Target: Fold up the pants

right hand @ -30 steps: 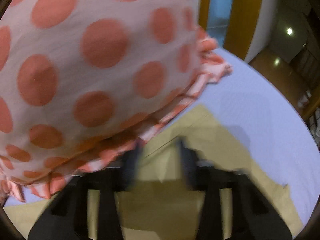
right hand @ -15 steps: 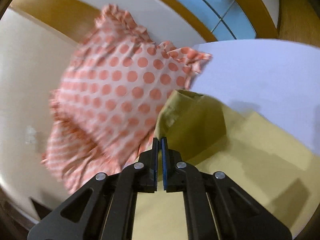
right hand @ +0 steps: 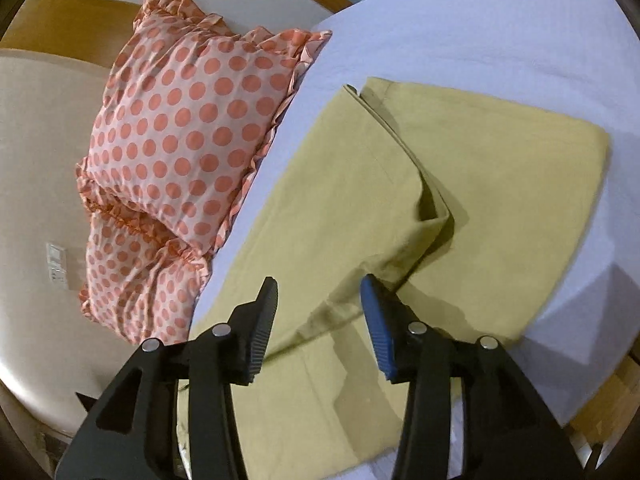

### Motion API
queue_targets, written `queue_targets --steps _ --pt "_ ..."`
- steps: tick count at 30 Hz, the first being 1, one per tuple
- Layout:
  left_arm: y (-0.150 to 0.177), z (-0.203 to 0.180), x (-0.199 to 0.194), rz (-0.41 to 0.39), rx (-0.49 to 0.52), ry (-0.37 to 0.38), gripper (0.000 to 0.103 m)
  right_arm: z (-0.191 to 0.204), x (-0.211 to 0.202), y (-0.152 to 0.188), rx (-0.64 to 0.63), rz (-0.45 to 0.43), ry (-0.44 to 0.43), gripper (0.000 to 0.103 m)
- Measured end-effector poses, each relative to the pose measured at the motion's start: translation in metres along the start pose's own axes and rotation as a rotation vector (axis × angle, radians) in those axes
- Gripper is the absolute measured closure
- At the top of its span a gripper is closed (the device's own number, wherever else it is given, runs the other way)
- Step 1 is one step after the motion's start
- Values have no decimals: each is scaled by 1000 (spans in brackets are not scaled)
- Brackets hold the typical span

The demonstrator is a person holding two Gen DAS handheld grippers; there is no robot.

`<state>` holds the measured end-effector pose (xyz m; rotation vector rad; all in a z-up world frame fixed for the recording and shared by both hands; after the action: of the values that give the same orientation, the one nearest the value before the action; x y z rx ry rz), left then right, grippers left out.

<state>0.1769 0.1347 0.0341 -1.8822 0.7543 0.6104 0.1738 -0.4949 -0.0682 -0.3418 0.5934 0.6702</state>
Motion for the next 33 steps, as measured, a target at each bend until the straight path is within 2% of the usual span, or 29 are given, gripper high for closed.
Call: queue_targets --steps 3,4,5,7,10,12,16,17,19,20,21,22,24,27,30,31,33 --pt "-12 12 19 69 -76 -13 2 -1 -4 9 47 59 30 56" --pt "-16 15 22 73 -109 -3 2 0 -6 12 52 75 37 52" --pt "-20 15 23 64 -121 9 2 0 -10 18 52 85 41 41" --pt "-27 12 25 41 -97 1 2 0 -12 24 48 83 45 41" --pt "-34 5 34 26 -46 -44 2 2 -11 22 49 41 52 41" --pt "-36 0 46 55 -24 -61 2 4 -8 17 62 5 48 40" --pt "-42 8 63 99 -53 -69 2 7 -5 4 77 -71 48 41" --pt "-44 12 67 112 -71 -61 2 8 -5 3 72 -79 52 45" --pt "-49 19 77 141 -112 -43 2 8 1 -5 35 -90 23 87" --pt "-51 22 82 156 -127 -38 2 3 5 -9 27 -84 2 101" --pt "-54 25 88 176 -142 -40 2 -2 6 -10 39 -84 -16 101" --pt "-58 29 97 198 -158 -41 3 -6 6 -10 59 -91 -71 101" --pt "-64 31 108 221 -163 -56 4 -4 3 -10 37 -111 -98 101" --pt "-73 35 137 292 -168 -93 12 5 -3 -13 4 -130 -116 101" --pt "-78 38 163 346 -200 -91 25 10 -6 -17 -6 -140 -127 101" --pt "-79 41 170 354 -209 -98 35 11 -6 -19 -10 -140 -129 101" --pt "-86 48 178 335 -212 -147 63 13 -6 -22 -10 -141 -143 101"
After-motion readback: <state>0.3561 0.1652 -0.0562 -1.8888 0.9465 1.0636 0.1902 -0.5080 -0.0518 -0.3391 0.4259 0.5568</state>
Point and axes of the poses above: each gripper's, at about its wrist camera, not at the fingertips, and x roughly the way its jaws point, z to its left, y to its underside, the point moved 10 cm from there along x, roughly the way its jaws point, and after that the axes turned 13 degrees about z, right-handed, at the moved point
